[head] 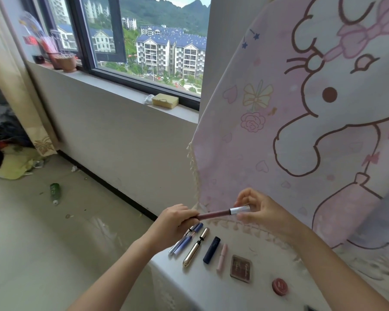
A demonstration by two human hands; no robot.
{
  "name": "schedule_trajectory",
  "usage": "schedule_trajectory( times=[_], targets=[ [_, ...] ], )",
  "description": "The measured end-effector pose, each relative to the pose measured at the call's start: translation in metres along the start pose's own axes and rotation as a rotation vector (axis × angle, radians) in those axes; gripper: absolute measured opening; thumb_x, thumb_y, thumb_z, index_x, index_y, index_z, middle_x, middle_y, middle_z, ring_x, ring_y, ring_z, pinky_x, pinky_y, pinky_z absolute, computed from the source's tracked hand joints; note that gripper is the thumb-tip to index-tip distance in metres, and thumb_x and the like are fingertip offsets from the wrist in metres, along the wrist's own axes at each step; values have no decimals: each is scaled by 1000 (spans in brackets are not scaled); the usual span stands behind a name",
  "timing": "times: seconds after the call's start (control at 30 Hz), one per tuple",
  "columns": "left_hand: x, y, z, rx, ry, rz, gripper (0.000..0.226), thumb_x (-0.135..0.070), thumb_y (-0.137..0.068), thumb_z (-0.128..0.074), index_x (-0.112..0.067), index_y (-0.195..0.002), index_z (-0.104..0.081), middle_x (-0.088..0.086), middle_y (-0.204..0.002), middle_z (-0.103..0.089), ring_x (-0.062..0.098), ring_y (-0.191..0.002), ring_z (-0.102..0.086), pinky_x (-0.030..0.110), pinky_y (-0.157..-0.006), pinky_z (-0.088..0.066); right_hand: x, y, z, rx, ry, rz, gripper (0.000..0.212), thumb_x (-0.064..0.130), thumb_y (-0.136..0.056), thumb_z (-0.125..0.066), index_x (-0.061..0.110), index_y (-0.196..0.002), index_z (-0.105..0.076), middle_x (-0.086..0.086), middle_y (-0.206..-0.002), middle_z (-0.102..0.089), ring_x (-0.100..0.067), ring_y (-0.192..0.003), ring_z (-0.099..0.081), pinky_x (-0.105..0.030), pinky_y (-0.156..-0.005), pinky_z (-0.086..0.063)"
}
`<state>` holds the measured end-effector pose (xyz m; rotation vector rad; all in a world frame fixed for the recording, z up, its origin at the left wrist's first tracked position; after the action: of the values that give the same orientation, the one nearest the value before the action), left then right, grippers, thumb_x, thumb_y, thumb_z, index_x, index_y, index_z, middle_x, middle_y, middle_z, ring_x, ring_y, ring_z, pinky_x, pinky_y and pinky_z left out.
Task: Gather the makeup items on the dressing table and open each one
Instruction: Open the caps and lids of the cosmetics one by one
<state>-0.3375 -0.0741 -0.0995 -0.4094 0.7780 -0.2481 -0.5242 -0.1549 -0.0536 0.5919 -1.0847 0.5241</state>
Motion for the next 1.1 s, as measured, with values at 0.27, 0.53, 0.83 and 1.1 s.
schedule_trajectory(
  times=[0.27,0.53,0.83,1.1],
  targets=[
    [0,5,-6,17,28,36,40,-35,-85,-42,-5,-85,-69,11,-63,-61,13,-69,-45,22,-63,-38,-8,0,-1,-83,55,-5,14,7,-84,-63,16,-75,-68,5,-59,-63,-11,-56,-53,-21,-55,-40],
    [3,10,-11,32,48,78,36,-39,-84,-41,-13,-84,-67,9,-63,-60,13,-68,-44,21,-62,-36,-18,0,-8,-91,37,-75,27,24,-90,-53,5,-73,-62,2,-46,-61,-7,-36,-47,-17,-38,-35],
    [8,18,-18,68,86,145,31,-40,-83,-42,-21,-87,-66,-3,-62,-51,1,-67,-44,7,-62,-33,-34,-3,-10,-53,-17,-149,27,24,-95,-46,10,-78,-62,0,-49,-60,-10,-37,-47,-17,-38,-34],
    [11,24,-27,110,109,252,29,-23,-83,-49,-6,-93,-70,-22,-57,-43,-10,-66,-47,4,-62,-32,-45,-9,2,-63,5,-90,24,-4,-82,-60,19,-77,-65,3,-63,-62,-6,-56,-56,-12,-55,-44]
  ],
)
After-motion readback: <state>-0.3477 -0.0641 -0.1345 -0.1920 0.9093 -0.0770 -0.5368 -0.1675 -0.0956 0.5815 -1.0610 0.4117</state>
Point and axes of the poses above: each hand's wrist, its own y-axis away from the middle knuckle, its own z-axis out of the back of the hand, x = y × z, the point moved 5 cm from there along -y, towards the middle knuckle
